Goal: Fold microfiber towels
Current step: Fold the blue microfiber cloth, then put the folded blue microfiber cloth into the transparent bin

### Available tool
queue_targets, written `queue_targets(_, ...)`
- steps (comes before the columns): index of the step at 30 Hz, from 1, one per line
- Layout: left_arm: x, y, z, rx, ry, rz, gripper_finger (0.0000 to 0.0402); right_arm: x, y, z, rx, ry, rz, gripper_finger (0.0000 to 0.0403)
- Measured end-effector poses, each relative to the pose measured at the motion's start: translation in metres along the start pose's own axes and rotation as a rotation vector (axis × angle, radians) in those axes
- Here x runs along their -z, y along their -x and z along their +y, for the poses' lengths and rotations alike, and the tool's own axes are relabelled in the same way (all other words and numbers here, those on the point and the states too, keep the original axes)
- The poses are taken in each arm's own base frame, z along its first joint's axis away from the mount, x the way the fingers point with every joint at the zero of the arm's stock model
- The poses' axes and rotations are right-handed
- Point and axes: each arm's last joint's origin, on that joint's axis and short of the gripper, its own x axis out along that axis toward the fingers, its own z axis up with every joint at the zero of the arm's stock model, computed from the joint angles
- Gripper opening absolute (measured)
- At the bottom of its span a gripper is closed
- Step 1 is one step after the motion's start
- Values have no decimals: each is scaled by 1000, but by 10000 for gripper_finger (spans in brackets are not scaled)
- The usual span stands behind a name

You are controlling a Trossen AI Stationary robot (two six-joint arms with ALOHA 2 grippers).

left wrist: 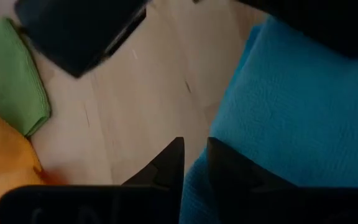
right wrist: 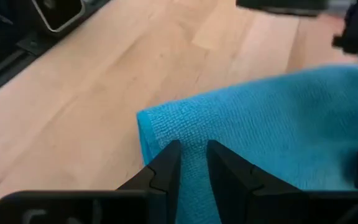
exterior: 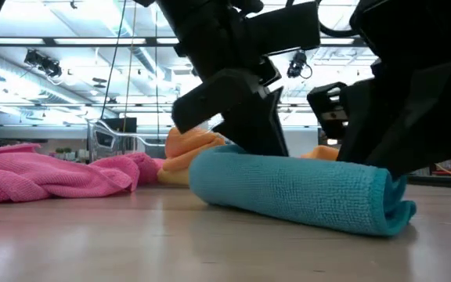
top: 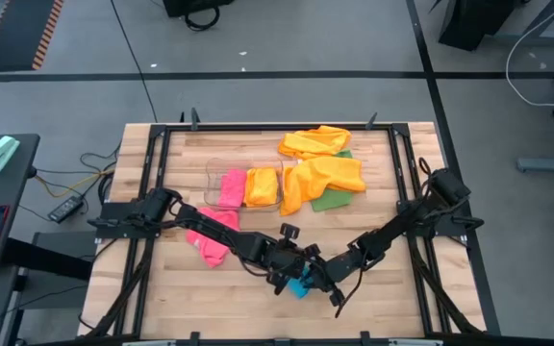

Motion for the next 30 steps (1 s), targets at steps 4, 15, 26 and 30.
queue_targets(4, -6, 13, 0, 8, -16, 32, 69, -2, 3, 1, 6, 33, -3, 89)
queue_targets(15, -7, 50, -20, 50, -97, 141, 39, -21, 30, 12, 42, 79, -28, 89)
queue_targets(26, 39, 61, -11, 40, -15, -26, 11, -16, 34, 10, 44, 95, 36, 89)
queue_targets(30, 44, 72, -10, 80, 50, -238, 32, -18, 34, 8, 52, 89, 19, 89)
